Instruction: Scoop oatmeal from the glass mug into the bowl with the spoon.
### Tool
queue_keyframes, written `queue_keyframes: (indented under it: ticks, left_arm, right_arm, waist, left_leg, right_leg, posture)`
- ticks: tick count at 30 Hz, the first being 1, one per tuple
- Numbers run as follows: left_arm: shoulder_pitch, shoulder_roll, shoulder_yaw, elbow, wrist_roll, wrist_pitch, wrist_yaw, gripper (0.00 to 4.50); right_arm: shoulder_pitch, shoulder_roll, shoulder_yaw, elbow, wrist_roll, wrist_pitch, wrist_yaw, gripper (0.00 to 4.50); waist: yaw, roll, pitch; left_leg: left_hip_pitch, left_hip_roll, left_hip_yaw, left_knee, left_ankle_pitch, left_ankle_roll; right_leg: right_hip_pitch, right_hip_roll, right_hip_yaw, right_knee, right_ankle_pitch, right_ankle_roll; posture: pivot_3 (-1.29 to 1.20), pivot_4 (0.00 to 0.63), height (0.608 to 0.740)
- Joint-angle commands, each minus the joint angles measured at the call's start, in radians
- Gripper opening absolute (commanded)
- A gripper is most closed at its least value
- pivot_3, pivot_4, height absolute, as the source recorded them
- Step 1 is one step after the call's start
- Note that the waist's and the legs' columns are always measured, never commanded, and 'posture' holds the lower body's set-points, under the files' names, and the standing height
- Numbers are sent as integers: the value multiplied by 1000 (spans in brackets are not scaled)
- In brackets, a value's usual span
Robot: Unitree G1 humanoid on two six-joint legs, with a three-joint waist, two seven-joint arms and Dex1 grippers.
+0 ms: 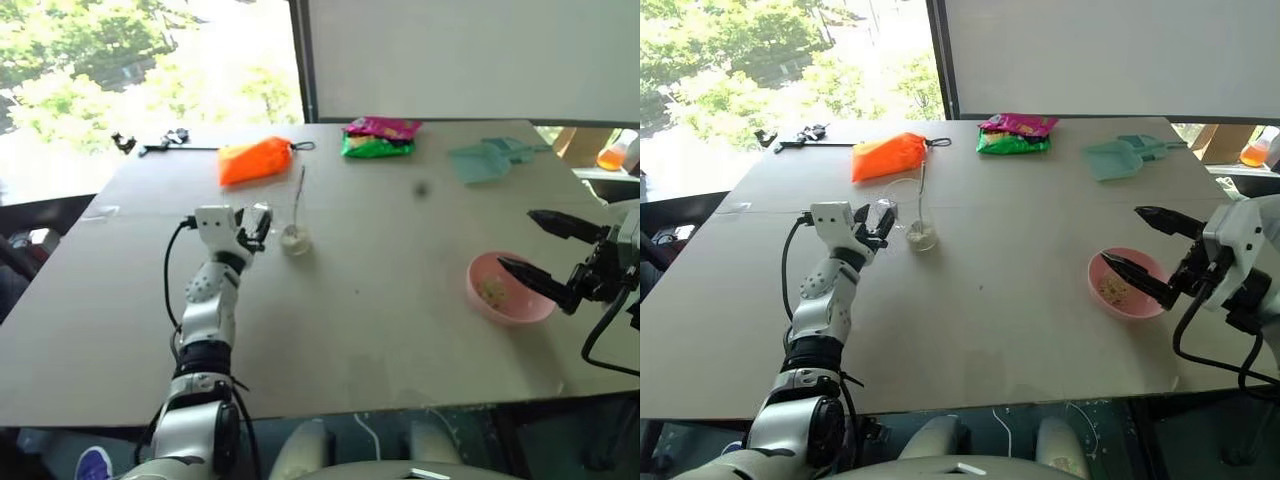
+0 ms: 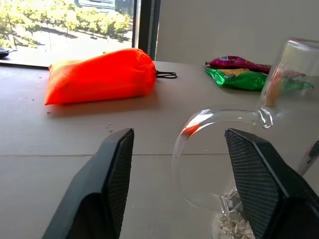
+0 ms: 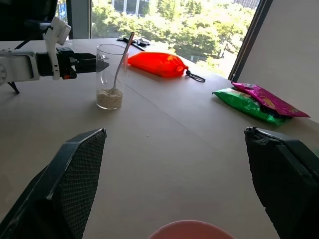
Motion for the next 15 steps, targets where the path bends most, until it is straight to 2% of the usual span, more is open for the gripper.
queue_keyframes:
  ticks: [1,8,11,15]
  left_arm:
    - [42,6,17,-142,-34,48,23,4417]
    - [302,64,18,-573,-120,268,5,4417]
    - [473,155,42,-771,-213,339,-116,4417]
    - [575,255,79,-892,-289,400,-196,4417]
  right_arm:
    - [-2,-7,-25,-41,22,2,3,4500]
    - [52,-32,-85,-66,32,41,-1,4500]
    - [133,-37,-142,-92,21,65,-2,4500]
    - [225,-44,-202,-92,6,79,19,4500]
  waist:
    - [2,0,0]
    - [4,2,-2]
    - [5,2,-4]
    - [13,7,-8]
  left_leg:
    - [0,0,0,0,0,0]
    - [0,1,1,-1,0,0]
    - [0,1,2,-1,-1,0]
    - [2,1,4,-3,-1,1]
  right_leg:
    - [0,0,0,0,0,0]
    - [0,0,2,-1,0,0]
    - [0,0,2,-1,0,0]
    - [1,0,3,-2,0,0]
  posture:
    - [0,0,740]
    - [0,0,740]
    - [0,0,740]
    - [0,0,740]
